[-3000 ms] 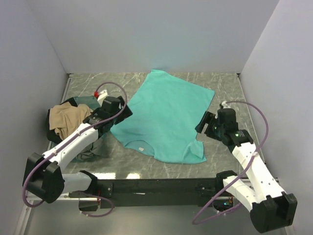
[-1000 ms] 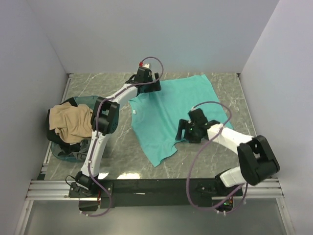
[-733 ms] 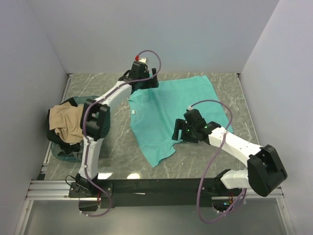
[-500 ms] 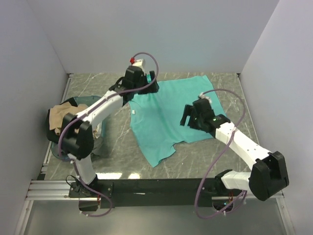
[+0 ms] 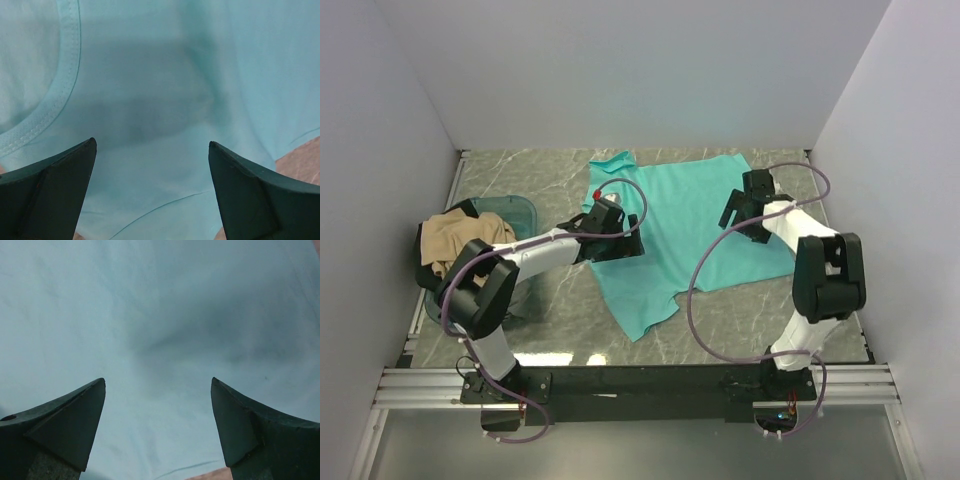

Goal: Fold and stack the t-shirts
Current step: Flatten the tshirt out

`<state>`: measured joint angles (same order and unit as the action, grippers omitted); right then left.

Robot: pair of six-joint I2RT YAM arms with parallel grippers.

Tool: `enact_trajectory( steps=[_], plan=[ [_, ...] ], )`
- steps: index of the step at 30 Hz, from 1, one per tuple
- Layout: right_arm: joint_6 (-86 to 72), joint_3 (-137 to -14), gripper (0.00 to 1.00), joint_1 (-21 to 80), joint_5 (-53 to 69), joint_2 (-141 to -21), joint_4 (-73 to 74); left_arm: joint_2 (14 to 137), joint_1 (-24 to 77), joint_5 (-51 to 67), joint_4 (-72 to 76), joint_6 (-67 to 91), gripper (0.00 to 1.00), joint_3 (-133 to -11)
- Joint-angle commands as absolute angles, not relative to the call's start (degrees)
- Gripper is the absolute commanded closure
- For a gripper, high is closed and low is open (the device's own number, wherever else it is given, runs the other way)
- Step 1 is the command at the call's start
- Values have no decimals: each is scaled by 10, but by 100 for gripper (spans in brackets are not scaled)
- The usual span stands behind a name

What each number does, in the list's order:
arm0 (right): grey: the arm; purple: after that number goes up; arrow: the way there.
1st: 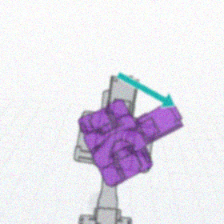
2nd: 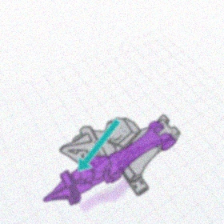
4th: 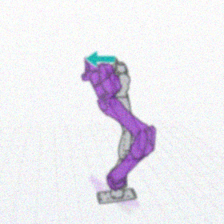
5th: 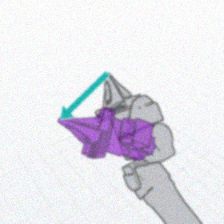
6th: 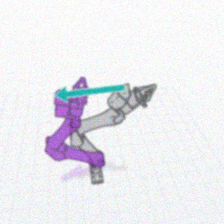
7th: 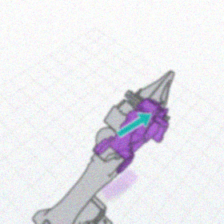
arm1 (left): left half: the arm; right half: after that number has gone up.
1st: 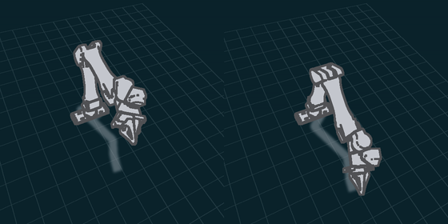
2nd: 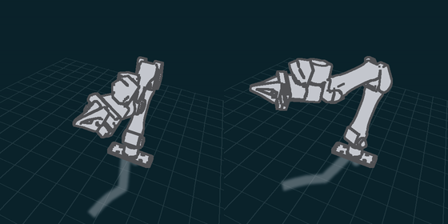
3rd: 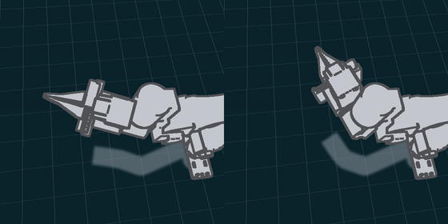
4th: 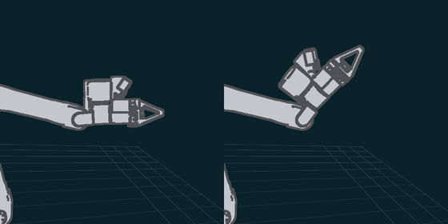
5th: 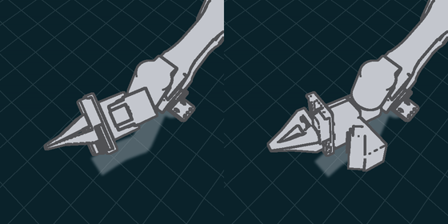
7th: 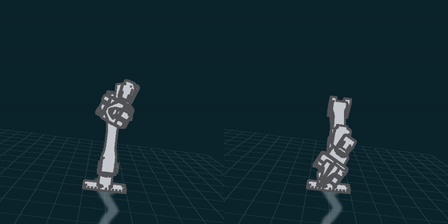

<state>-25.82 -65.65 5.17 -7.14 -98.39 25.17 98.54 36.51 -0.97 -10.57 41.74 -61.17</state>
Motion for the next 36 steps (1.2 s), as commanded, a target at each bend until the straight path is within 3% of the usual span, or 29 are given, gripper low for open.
enact_trajectory(
  steps=[1, 15, 24, 29, 36],
  plan=[
    [-243, -679, 8, 47, -49, -1007, 258, 1001, 366, -23, -97, 443, 1, -606],
    [-274, -493, 6, 52, 43, -932, 257, 997, 338, -114, -163, 454, 1, -551],
    [-350, -346, 4, 145, 25, -763, 275, 941, 313, -121, -216, 476, 1, -504],
    [-391, -338, 4, 191, -17, -692, 314, 905, 313, -159, -271, 504, 1, -479],
    [-364, -444, 4, 189, -66, -656, 338, 846, 313, -160, -286, 483, 1, -505]
  ],
)
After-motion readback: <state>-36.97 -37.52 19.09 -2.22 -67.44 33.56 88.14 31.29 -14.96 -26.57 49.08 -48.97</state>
